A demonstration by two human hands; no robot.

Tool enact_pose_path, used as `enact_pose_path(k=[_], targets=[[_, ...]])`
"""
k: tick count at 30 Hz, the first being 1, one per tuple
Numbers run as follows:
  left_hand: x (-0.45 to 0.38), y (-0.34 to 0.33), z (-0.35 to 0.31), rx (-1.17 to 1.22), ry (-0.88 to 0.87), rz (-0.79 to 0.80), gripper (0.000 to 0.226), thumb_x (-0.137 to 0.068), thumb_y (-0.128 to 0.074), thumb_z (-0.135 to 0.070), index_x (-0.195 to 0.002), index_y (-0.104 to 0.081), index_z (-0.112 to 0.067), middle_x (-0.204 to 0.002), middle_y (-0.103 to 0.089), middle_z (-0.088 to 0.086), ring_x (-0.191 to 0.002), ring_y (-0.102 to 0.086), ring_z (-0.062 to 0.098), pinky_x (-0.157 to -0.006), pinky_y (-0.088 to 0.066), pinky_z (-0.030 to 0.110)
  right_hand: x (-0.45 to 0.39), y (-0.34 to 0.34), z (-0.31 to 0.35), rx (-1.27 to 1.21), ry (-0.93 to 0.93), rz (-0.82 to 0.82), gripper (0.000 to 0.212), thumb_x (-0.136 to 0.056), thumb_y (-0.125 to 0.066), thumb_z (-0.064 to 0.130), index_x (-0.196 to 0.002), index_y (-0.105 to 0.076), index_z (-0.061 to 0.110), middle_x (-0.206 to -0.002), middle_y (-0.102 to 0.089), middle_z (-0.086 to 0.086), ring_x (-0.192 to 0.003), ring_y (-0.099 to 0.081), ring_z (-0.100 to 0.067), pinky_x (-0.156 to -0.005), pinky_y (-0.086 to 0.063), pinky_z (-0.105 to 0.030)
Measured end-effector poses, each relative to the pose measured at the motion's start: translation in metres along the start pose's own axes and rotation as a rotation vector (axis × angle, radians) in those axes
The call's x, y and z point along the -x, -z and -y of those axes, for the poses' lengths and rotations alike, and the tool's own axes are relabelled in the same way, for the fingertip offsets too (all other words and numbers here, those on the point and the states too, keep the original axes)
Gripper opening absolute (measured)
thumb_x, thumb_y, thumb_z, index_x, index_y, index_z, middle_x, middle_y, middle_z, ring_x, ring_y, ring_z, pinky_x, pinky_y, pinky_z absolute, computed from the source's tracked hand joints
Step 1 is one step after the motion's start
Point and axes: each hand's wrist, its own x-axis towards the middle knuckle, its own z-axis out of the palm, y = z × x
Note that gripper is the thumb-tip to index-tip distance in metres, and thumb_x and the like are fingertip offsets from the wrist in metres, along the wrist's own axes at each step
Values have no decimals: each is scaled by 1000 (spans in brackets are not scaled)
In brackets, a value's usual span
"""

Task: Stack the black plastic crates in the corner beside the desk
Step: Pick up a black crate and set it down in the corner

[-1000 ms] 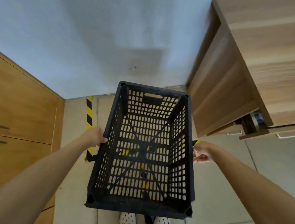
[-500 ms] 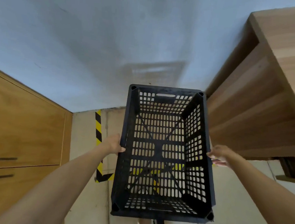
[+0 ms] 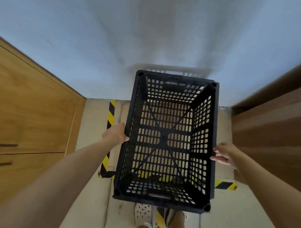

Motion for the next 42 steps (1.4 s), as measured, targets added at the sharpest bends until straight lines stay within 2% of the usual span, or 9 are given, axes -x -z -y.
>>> enact_pose_path(k=[4, 12, 17, 22, 28, 33, 36, 39, 42], targets=[[-31, -9, -11, 30, 58, -34, 31, -86, -67, -19, -112, -50, -16, -103, -66, 7, -96, -64, 27, -85, -53, 44, -39, -5, 22, 58, 4, -15, 14, -91, -55, -5, -97, -49, 6, -118, -51, -21, -104, -60, -31, -43, -54, -23], [-78, -57, -31, 24, 169, -99, 33, -85, -68, -11, -112, -50, -7, -107, -63, 10, -104, -59, 30, -73, -40, 34, -117, -14, 28, 160, -3, -63, 33, -95, -52, 2, -126, -46, 6, -119, -55, -21, -92, -65, -30, -75, -59, -37], [-111, -84, -39, 100, 191, -81, 33, -87, -66, -12, -115, -48, -5, -94, -55, 7, -87, -52, 23, -70, -41, 33, -145, -18, 21, 198, -24, -56, 27, -94, -54, 3, -121, -50, 3, -91, -56, -14, -84, -64, -27, -80, -58, -37], [-137, -105, -50, 379, 307, 29, 27, -93, -56, -7, -117, -47, 0, -93, -55, 11, -80, -52, 21, -65, -46, 30, -166, -20, 12, 163, -48, -32, 29, -98, -49, 7, -126, -49, 1, -95, -57, -12, -87, -63, -22, -69, -54, -27], [-132, -111, -59, 685, 415, 162, 44, -98, -50, -10, -139, -41, 0, -129, -49, 16, -115, -50, 28, -94, -43, 34, -164, -27, 3, 59, -71, 60, 39, -99, -42, 2, -139, -40, -1, -141, -44, -16, -123, -53, -26, -103, -46, -36], [-117, -73, -97, 611, 231, 227, 68, -97, -54, -18, -154, -18, -20, -154, -33, 11, -138, -36, 30, -110, -34, 41, -127, -21, 36, 107, 37, 123, 42, -100, -44, 8, -142, -37, 3, -145, -42, -20, -129, -49, -33, -108, -41, -42], [-108, -31, -135, 602, 85, 214, 65, -96, -56, -16, -152, -22, -16, -150, -37, 10, -135, -40, 29, -101, -35, 34, -94, -9, 73, 100, 135, 118, 36, -101, -41, 11, -136, -44, 2, -143, -46, -22, -108, -60, -29, -101, -48, -37], [-89, 5, -160, 523, -35, 190, 63, -94, -61, -22, -148, -30, -18, -153, -35, 12, -136, -40, 29, -107, -35, 35, -51, 9, 103, 107, 205, 231, 43, -102, -31, 7, -142, -35, -10, -147, -36, -28, -75, -67, -26, -52, -37, -17], [-47, 38, -181, 437, -128, 176, 59, -94, -60, -23, -147, -33, -18, -152, -35, 12, -136, -40, 28, -101, -35, 31, -1, 31, 120, 114, 242, 272, 43, -102, -27, 5, -142, -36, -8, -142, -46, -26, -48, -39, -9, -46, -25, -17]])
